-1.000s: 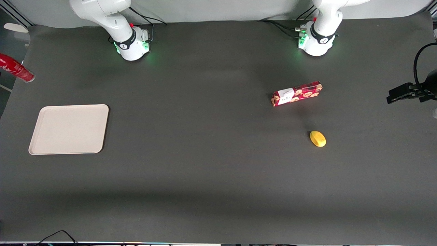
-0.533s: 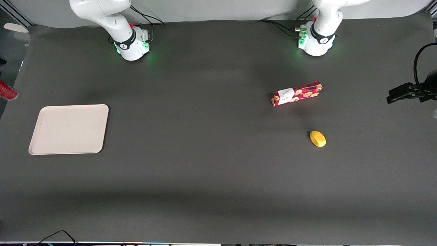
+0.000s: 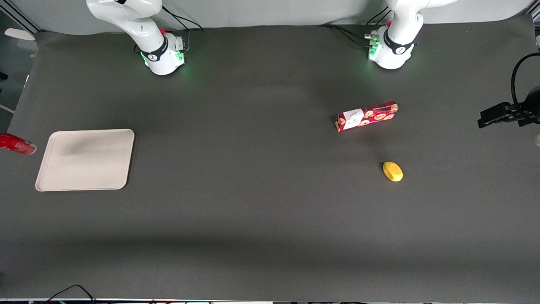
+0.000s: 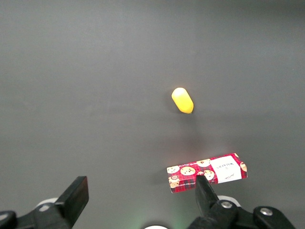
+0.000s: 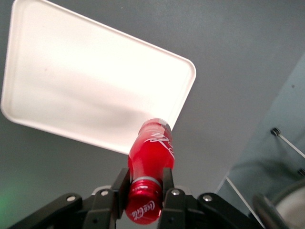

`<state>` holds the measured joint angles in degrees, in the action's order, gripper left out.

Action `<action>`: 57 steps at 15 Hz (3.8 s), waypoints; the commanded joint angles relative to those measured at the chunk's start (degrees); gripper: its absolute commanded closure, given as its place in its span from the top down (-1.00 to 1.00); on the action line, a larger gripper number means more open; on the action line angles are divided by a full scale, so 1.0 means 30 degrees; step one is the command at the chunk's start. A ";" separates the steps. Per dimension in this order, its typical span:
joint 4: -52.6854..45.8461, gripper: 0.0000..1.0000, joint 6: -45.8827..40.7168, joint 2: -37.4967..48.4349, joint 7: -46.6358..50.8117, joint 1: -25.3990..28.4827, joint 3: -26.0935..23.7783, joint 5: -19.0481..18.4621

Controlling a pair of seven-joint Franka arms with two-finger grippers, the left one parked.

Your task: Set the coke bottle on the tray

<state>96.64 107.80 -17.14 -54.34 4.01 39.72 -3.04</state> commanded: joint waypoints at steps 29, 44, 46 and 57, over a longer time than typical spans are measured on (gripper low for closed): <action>0.3886 1.00 0.3478 -0.0735 -0.3304 -0.0138 0.2170 0.5057; -0.3624 1.00 -1.0269 0.5094 1.5901 0.0449 -0.8573 0.1778; -0.2368 1.00 -0.9571 0.5476 1.8017 0.0244 -1.0274 0.1074; 0.1481 1.00 -0.6458 0.8993 2.1395 0.0448 -1.1746 0.0398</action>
<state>103.91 90.73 9.46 6.32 5.22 5.32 -0.91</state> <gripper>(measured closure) 0.000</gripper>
